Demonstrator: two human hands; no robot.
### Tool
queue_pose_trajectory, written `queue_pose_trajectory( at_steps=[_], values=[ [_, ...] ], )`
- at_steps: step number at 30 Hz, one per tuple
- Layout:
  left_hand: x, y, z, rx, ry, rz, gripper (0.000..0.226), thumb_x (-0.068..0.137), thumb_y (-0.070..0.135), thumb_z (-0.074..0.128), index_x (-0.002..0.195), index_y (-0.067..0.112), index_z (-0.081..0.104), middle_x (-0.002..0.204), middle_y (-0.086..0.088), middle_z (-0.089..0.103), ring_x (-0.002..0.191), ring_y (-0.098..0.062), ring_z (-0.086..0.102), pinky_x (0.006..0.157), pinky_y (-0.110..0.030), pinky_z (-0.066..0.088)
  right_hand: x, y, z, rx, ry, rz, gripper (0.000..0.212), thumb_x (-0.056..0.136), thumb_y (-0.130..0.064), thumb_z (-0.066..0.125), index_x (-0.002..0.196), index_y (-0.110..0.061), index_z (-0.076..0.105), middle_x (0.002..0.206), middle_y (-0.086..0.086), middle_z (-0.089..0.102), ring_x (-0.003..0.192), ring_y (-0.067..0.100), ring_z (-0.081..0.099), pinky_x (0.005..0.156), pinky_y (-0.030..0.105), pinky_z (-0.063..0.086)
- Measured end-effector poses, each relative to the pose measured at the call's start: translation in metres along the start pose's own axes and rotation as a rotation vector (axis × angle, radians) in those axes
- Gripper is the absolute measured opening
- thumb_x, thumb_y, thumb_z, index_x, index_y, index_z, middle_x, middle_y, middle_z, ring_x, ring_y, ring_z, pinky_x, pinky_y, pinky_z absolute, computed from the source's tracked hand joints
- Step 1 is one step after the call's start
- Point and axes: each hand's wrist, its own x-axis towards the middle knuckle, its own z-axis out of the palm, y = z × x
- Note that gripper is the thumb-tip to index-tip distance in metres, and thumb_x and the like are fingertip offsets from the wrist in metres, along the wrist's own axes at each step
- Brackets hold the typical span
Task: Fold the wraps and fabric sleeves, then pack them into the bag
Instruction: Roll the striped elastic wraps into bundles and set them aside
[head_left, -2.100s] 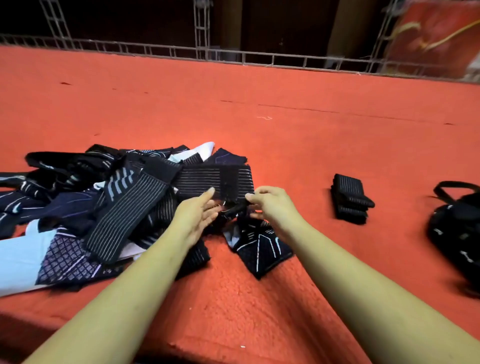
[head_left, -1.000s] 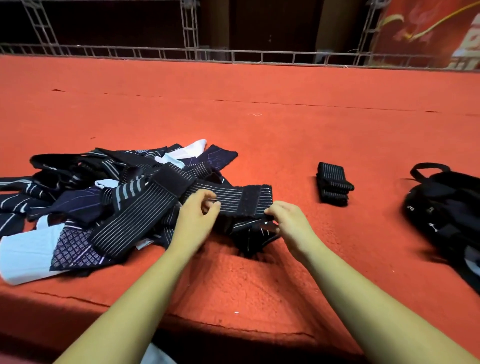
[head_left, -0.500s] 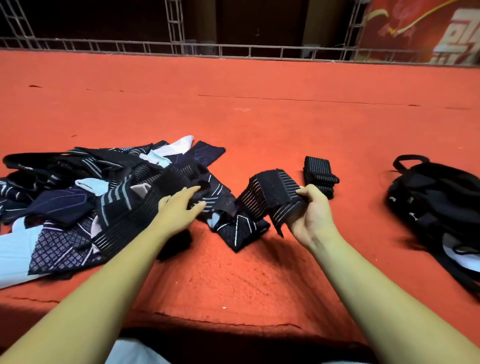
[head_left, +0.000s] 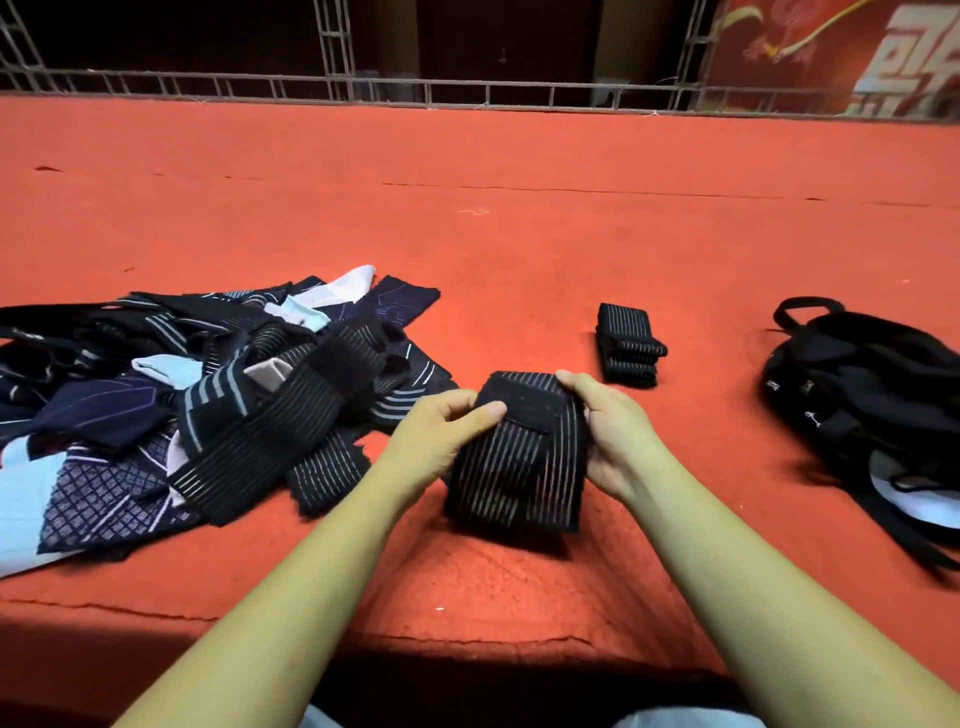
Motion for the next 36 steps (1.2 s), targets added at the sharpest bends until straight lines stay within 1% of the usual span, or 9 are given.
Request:
queue_pose_trajectory(
  at_steps=[3, 7, 12, 18, 25, 28, 30, 33, 36],
  values=[
    [0.000, -0.001, 0.002, -0.146, 0.067, -0.076, 0.060, 0.079, 0.059, 0.071, 0.099, 0.002, 0.064, 0.097, -0.016, 0.070, 0.089, -0.029, 0.064, 0.087, -0.047, 0.048, -0.008, 0.005, -0.012, -0.099, -0.164, 0.104, 0.020, 0.094, -0.022, 0.060, 0.105, -0.008, 0.070, 0.091, 0.010, 0.073, 0.079, 0.021, 0.068, 0.077, 0.037, 0.054],
    [0.000, -0.012, 0.002, -0.151, 0.135, -0.151, 0.054, 0.072, 0.063, 0.069, 0.079, 0.010, 0.060, 0.078, -0.007, 0.055, 0.074, -0.019, 0.048, 0.072, -0.037, 0.033, -0.006, 0.016, -0.027, -0.271, -0.100, 0.075, 0.016, 0.089, -0.013, 0.068, 0.075, -0.014, 0.059, 0.069, 0.003, 0.061, 0.060, 0.014, 0.054, 0.057, 0.028, 0.043],
    [0.000, -0.028, -0.008, -0.070, 0.133, -0.184, 0.074, 0.066, 0.073, 0.066, 0.075, 0.000, 0.054, 0.073, -0.008, 0.046, 0.070, -0.021, 0.038, 0.067, -0.039, 0.028, 0.002, 0.010, -0.043, -0.521, 0.063, -0.127, 0.018, 0.085, -0.008, 0.073, 0.073, -0.010, 0.060, 0.063, 0.002, 0.058, 0.053, 0.009, 0.052, 0.049, 0.022, 0.046],
    [0.002, -0.024, -0.014, -0.156, 0.072, -0.300, 0.037, 0.079, 0.044, 0.077, 0.076, 0.011, 0.063, 0.071, -0.012, 0.056, 0.058, -0.017, 0.047, 0.054, -0.028, 0.034, 0.008, 0.001, -0.059, -0.782, 0.165, -0.265, 0.017, 0.082, -0.004, 0.076, 0.071, -0.010, 0.064, 0.059, -0.002, 0.060, 0.043, -0.003, 0.050, 0.044, 0.014, 0.038],
    [0.000, -0.027, -0.003, -0.343, 0.034, -0.365, 0.028, 0.088, 0.029, 0.072, 0.096, 0.003, 0.064, 0.088, -0.019, 0.063, 0.072, -0.021, 0.057, 0.063, -0.030, 0.044, 0.001, -0.002, -0.055, -0.985, -0.009, -0.302, 0.033, 0.076, -0.013, 0.084, 0.104, -0.011, 0.068, 0.092, 0.000, 0.068, 0.082, 0.008, 0.062, 0.069, 0.009, 0.047],
    [-0.002, -0.024, 0.012, -0.426, 0.024, -0.363, 0.023, 0.094, 0.019, 0.064, 0.105, -0.001, 0.063, 0.091, -0.017, 0.065, 0.072, -0.018, 0.062, 0.063, -0.026, 0.050, -0.008, 0.002, -0.038, -0.890, -0.037, -0.240, 0.023, 0.082, -0.034, 0.078, 0.087, -0.012, 0.071, 0.075, -0.005, 0.066, 0.067, 0.005, 0.056, 0.062, 0.017, 0.042],
    [-0.003, -0.023, 0.019, -0.498, 0.038, -0.378, 0.020, 0.095, 0.017, 0.062, 0.106, 0.000, 0.062, 0.094, -0.019, 0.064, 0.077, -0.020, 0.062, 0.068, -0.030, 0.050, -0.014, 0.011, -0.028, -0.818, -0.064, -0.091, 0.039, 0.086, -0.046, 0.070, 0.085, -0.007, 0.072, 0.073, -0.001, 0.068, 0.065, 0.007, 0.058, 0.057, 0.019, 0.040],
    [-0.004, -0.019, 0.026, -0.542, 0.044, -0.387, 0.009, 0.096, 0.013, 0.060, 0.097, 0.005, 0.063, 0.090, -0.015, 0.069, 0.077, -0.019, 0.066, 0.068, -0.029, 0.054, -0.024, 0.017, -0.021, -0.837, -0.051, -0.079, 0.036, 0.088, -0.040, 0.071, 0.076, -0.007, 0.070, 0.057, -0.004, 0.060, 0.046, 0.005, 0.052, 0.041, 0.015, 0.035],
    [-0.007, -0.018, 0.030, -0.543, 0.069, -0.373, 0.004, 0.096, 0.009, 0.059, 0.094, 0.007, 0.062, 0.087, -0.012, 0.070, 0.074, -0.019, 0.067, 0.064, -0.028, 0.057, -0.031, 0.017, -0.024, -0.699, -0.113, -0.016, 0.028, 0.087, -0.033, 0.073, 0.071, -0.011, 0.067, 0.061, 0.003, 0.060, 0.046, 0.014, 0.053, 0.042, 0.017, 0.034]
  ],
)
